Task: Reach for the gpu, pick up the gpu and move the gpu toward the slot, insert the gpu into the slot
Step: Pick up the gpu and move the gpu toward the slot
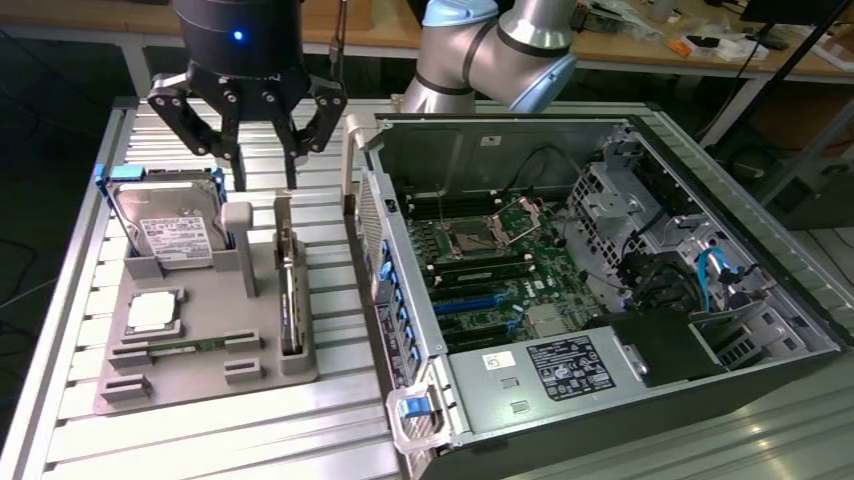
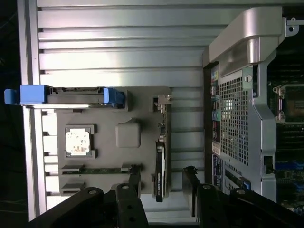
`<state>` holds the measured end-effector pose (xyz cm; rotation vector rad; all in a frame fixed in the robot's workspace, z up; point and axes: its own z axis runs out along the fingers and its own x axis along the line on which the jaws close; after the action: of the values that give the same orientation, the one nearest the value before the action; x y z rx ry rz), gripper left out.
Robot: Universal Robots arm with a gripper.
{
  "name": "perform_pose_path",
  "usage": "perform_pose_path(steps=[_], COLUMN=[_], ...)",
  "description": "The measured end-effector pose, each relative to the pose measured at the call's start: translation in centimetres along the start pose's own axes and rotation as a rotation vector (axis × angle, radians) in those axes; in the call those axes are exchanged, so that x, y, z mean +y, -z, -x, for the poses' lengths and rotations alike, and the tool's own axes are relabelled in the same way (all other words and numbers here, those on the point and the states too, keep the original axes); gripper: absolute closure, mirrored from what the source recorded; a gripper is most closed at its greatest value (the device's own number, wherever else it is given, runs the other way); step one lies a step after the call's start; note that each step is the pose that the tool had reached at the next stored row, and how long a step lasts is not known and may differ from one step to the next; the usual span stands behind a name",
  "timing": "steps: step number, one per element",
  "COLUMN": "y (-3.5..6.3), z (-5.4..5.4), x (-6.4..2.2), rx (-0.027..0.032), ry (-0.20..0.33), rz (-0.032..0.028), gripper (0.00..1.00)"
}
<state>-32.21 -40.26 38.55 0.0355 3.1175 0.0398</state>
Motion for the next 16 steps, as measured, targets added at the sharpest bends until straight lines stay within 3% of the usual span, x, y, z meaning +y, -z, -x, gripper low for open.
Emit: perform_pose_path(steps=[16], y=[-2.86], z=[0.0], x=[-2.51], rx=[-0.0001], ry=[0.002], rz=[-0.0004], gripper=[0.52])
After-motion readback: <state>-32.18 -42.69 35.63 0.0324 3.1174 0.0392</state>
